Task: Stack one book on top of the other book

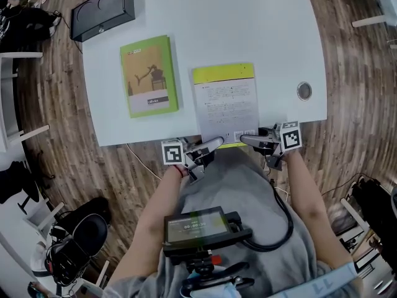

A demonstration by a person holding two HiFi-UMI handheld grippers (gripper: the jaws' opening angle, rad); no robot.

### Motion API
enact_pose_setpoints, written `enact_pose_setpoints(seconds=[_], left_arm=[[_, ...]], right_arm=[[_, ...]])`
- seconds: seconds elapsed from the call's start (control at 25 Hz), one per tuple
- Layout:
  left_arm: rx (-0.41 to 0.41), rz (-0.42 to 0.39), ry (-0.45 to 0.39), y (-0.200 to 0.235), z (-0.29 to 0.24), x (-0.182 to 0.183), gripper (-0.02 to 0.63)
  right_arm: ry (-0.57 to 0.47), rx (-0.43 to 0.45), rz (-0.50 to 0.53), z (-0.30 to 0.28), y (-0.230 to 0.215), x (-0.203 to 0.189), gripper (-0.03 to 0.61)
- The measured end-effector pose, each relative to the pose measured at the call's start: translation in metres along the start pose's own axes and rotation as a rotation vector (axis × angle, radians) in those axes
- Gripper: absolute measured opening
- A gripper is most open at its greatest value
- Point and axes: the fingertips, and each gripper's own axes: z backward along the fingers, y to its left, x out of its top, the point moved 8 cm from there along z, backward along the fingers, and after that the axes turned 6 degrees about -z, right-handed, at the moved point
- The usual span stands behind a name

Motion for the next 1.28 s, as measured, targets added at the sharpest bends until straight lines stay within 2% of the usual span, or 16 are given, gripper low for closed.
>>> enact_pose_setpoints(seconds=[0.08, 0.16, 0.24, 0.76, 1.28], left_arm=[[0.008, -0.007, -0.008, 0.001, -0.003, -0.001, 0.165], [0.021, -0.018, -0.015, 0.003, -0.004, -0.003, 0.129], [0.030, -0.028, -0.018, 0.006, -0.002, -0.004, 0.083], [0.017, -0.047, -0.033, 0.005, -0.002, -0.006, 0.077], [-0.018, -0.017, -0.036, -0.002, -0.004, -0.004, 0.075]], right_arm=[[-0.033, 0.006, -0.027, -0.001, -0.003, -0.001, 0.147], [-0.056, 0.002, -0.035, -0.001, -0.006, -0.003, 0.099], [-0.072, 0.007, -0.039, -0.001, -0.008, -0.005, 0.091], [-0.084, 0.021, -0.039, 0.000, -0.006, -0.007, 0.087], [-0.141, 0.049, -0.057, -0.001, 0.000, -0.007, 0.086]])
